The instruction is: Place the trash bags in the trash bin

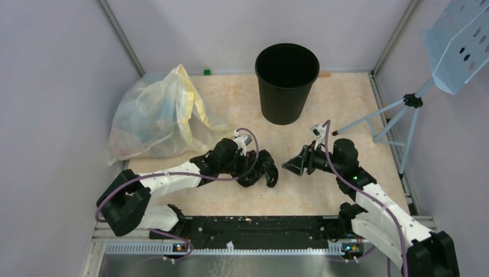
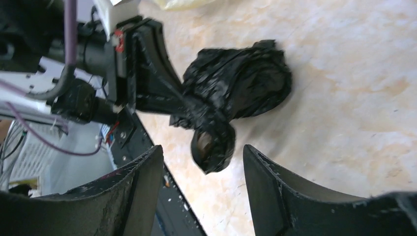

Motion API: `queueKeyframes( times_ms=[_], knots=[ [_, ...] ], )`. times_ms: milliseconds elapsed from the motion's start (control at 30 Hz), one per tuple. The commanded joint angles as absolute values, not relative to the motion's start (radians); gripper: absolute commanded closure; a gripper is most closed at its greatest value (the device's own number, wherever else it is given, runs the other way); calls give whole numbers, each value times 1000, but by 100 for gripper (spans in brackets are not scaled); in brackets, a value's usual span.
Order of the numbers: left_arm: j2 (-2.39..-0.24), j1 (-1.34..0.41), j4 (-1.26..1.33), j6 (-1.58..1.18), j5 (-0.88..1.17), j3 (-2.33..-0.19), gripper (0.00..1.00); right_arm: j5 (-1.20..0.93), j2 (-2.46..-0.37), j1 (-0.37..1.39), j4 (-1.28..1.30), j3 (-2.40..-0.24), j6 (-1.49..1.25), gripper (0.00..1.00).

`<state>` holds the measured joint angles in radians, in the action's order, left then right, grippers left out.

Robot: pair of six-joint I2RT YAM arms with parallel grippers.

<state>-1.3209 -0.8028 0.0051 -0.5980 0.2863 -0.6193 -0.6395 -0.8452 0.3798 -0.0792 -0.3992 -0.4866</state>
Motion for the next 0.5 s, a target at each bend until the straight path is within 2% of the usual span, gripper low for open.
queueKeyframes(
  times_ms=[0,267,367,467],
  knots=[
    [-1312,-809,123,-654,327,-603,100,-677,-744,434,-15,-342,-495,39],
    [-1262,-814,204,-741,369,-585,100,-614,-817,554,-38,-327,-491,41],
    [-1242,-820,207,-755,368,-581,100,-593,-838,563,-31,-345,-503,50],
    [-1225,-825,207,-762,369,-570,100,-563,-830,564,-14,-357,-530,63]
  ],
)
